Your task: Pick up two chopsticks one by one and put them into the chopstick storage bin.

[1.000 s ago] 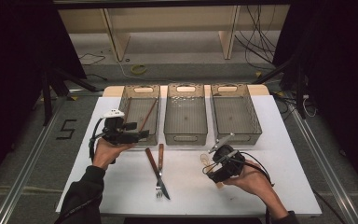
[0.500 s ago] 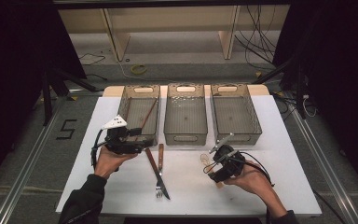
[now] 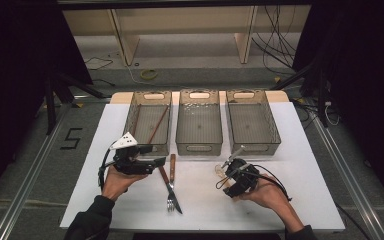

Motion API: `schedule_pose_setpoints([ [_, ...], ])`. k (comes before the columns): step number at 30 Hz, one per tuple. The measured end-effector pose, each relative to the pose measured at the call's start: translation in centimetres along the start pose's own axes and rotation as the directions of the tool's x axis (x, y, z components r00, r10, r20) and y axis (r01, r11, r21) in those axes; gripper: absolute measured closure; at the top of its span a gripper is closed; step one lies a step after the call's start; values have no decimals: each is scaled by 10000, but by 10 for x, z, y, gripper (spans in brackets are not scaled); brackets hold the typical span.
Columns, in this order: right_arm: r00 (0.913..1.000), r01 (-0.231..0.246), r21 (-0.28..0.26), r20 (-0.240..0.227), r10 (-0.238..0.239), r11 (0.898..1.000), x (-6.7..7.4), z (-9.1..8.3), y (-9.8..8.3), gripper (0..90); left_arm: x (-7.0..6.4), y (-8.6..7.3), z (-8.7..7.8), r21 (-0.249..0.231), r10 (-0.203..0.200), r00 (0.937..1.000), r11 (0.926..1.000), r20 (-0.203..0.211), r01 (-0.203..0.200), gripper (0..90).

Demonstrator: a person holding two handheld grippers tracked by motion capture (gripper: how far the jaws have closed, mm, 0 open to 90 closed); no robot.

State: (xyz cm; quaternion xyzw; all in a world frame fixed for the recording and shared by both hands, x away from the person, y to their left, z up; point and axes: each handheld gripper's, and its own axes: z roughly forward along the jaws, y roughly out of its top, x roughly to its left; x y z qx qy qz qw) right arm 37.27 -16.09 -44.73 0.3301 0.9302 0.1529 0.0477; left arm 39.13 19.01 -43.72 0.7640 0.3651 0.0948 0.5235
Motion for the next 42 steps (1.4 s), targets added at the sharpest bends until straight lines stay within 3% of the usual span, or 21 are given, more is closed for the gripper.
schedule_pose_setpoints([
  [9,10000,64,259,62,-65,9996,1,6,1,489,-8,-10,-3,-81,55,10000,10000,33,-54,207],
  [19,9998,194,361,33,-195,9992,1,11,2,567,-12,-19,-2,208,253,9997,9995,30,-254,207],
  [32,9994,342,444,83,-346,9984,3,14,4,644,-12,-24,-2,221,204,9998,9995,83,-206,208],
  [42,9983,577,510,48,-581,9970,7,14,6,760,-13,-25,-3,227,219,9997,9995,125,-222,212],
])
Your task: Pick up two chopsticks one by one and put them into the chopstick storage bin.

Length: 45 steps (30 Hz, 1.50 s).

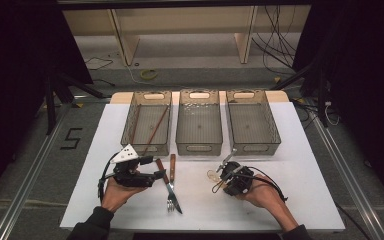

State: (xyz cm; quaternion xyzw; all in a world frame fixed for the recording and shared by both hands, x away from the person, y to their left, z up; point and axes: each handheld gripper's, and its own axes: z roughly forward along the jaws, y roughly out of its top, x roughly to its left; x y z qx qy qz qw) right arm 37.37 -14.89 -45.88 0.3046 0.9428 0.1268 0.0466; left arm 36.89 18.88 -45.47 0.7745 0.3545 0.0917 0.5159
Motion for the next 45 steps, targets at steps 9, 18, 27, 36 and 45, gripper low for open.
schedule_pose_setpoints([
  [9,9999,83,-19,-88,-83,10000,0,-1,-1,771,0,-1,-1,-30,10,10000,10000,-32,-10,215],
  [18,9999,122,-381,-59,-125,9992,-1,-9,-2,773,1,-3,-3,-123,-69,10000,9999,-31,68,215],
  [27,10000,46,-707,5,-46,9975,-5,-19,-3,773,2,-4,-4,-122,-18,10000,9999,-30,18,215],
  [36,10000,29,-754,-14,-30,9971,-7,-19,-3,772,1,-4,-4,-173,-52,10000,9998,-43,51,214],
  [45,10000,-8,-1040,-25,6,9946,-11,-22,-6,772,2,-1,-3,-312,-101,9999,9995,-100,98,214],
])
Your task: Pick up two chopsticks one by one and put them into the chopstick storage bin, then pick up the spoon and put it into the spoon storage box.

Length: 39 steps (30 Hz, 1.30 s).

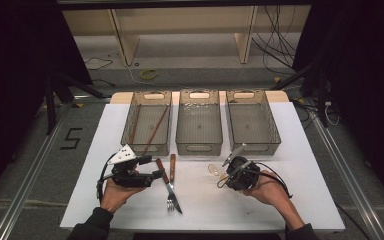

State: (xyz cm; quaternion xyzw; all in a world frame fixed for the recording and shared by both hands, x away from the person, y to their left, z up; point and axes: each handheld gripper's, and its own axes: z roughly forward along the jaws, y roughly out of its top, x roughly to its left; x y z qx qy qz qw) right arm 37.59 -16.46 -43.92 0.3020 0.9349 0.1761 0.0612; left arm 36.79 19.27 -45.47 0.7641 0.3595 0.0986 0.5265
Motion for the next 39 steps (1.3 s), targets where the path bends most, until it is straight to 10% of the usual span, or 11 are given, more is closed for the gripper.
schedule_pose_setpoints([
  [23,9996,-196,-739,178,210,9971,-9,-18,8,772,-1,1,0,-145,33,10000,9999,-27,-34,214],
  [39,9988,-56,-1461,475,126,9893,-19,-43,46,772,-2,-1,-2,-339,66,10000,9994,-62,-68,214],
])
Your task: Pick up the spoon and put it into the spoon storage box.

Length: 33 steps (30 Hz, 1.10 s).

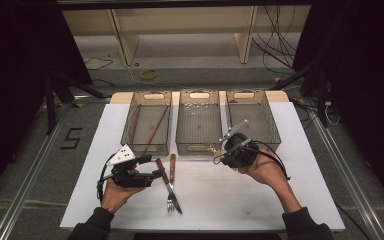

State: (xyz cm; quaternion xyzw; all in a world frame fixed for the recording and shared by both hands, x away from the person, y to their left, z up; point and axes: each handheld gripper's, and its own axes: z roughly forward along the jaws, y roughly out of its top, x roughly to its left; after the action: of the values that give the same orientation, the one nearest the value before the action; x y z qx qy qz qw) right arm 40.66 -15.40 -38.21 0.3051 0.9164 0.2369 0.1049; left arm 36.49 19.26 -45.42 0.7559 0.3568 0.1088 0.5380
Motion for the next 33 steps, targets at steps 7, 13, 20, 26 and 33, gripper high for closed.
schedule_pose_setpoints([
  [7,9995,-264,-353,187,271,9990,-12,-6,18,771,0,-1,-2,-31,26,10000,10000,0,-26,214],
  [13,9983,-557,-481,171,566,9973,-24,0,30,771,1,-2,-2,5,39,10000,10000,-22,-39,214],
  [20,9966,-752,-517,308,768,9958,-32,8,46,771,1,-3,-2,40,54,10000,10000,-6,-54,214],
  [26,9950,-862,-586,447,889,9946,-36,14,62,770,2,-3,-4,-12,-12,10000,10000,-72,12,214],
  [33,9923,-1040,-651,602,1079,9924,-43,24,76,770,3,-4,-5,16,7,10000,10000,-71,-7,215],
])
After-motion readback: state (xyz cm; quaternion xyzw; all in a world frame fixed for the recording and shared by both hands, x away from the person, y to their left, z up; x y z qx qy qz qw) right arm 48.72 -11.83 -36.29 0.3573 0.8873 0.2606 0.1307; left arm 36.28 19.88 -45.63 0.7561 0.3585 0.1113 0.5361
